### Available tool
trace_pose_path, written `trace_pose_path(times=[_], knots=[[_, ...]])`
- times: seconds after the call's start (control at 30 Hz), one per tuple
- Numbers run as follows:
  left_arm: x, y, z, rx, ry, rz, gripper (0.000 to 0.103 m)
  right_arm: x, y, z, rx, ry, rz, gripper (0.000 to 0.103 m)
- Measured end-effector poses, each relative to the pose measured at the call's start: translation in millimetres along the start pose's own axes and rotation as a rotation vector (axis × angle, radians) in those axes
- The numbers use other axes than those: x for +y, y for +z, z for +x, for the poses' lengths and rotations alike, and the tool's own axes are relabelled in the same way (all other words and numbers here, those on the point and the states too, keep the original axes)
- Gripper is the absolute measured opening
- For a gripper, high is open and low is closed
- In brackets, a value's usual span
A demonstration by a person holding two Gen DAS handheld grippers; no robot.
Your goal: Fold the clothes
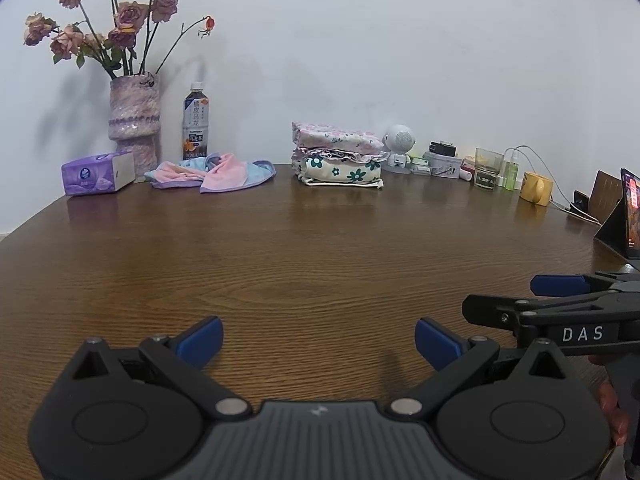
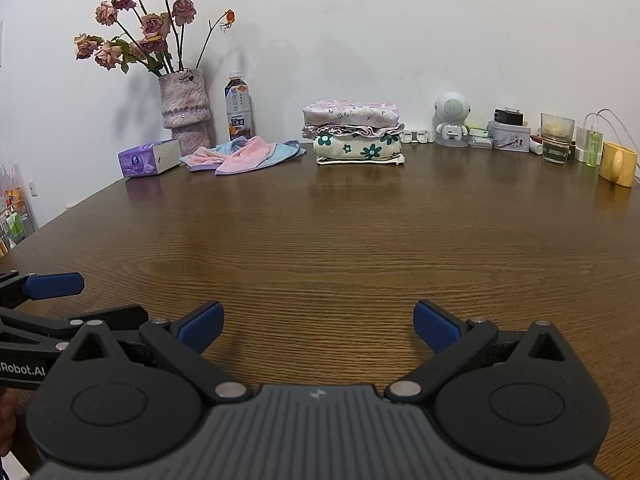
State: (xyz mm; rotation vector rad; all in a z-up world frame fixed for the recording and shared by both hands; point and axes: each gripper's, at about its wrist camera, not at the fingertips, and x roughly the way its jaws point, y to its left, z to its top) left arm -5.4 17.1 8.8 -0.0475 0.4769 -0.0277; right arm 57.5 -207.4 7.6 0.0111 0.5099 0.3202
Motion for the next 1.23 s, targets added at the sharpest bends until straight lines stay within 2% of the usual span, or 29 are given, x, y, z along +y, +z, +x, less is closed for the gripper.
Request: trace_pose_path(times=[1.23], knots=[[-0.6, 0.5, 0.8, -0.003, -0.005, 0.008, 0.102, 1.9, -1.1, 0.1, 0.001, 0.002, 0.007, 0.103]])
